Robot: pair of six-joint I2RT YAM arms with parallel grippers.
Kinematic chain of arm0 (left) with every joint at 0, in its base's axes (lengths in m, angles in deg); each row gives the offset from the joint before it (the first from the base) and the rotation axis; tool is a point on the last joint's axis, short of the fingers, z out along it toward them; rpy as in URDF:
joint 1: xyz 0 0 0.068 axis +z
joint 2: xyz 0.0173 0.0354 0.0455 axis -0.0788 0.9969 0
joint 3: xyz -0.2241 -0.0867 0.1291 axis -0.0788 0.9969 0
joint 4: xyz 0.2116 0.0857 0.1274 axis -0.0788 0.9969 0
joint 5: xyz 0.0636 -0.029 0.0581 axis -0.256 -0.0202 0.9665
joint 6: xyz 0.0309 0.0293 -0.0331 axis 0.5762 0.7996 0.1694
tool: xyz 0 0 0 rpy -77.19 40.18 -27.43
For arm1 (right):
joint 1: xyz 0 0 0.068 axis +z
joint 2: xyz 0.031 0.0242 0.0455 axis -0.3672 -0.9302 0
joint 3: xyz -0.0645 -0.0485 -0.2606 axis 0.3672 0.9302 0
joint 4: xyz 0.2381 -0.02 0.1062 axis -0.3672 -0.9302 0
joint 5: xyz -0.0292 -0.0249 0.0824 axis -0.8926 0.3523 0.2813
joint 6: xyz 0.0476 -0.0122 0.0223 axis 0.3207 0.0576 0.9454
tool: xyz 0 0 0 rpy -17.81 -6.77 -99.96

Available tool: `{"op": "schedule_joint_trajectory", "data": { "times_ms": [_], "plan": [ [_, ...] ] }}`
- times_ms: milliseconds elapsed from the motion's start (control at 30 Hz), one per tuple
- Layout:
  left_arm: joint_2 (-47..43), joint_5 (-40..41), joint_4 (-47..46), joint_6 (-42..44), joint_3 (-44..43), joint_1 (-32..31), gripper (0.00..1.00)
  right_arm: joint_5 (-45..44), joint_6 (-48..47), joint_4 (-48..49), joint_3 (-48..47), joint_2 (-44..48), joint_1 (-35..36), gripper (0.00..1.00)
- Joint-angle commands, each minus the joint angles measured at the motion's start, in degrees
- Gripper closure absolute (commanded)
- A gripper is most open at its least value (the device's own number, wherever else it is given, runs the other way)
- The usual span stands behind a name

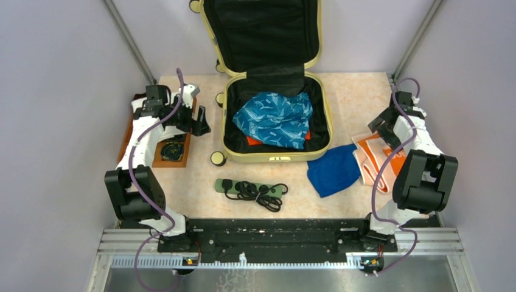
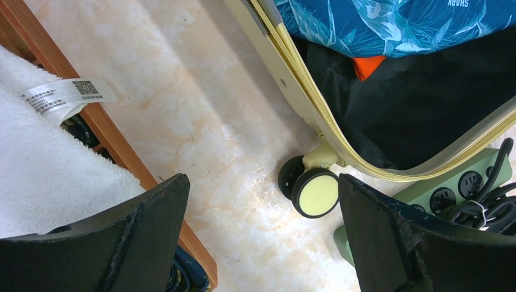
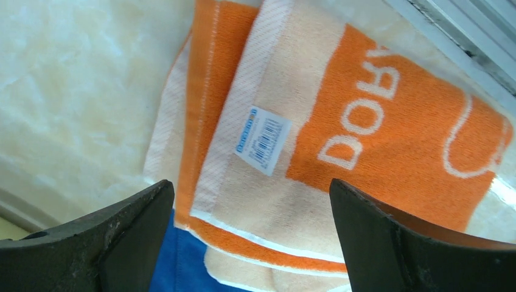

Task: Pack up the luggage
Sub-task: Move the toiletry item to the center of the board, then pick up the toiletry item from the center of the board.

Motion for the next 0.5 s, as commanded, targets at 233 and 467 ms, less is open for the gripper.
{"op": "schedule_joint_trajectory", "data": {
  "times_ms": [233, 467],
  "plan": [
    [0.7, -1.4, -0.3, 2.0, -1.8, -0.2, 0.02, 0.0, 4.0, -5.2, 8.6, 13.4, -13.6, 0.01],
    [0.8, -1.9, 2.1, 2.6, -4.3, -0.3, 0.02, 1.5, 2.2, -0.6, 16.2, 16.5, -18.0, 0.01]
  ]
}}
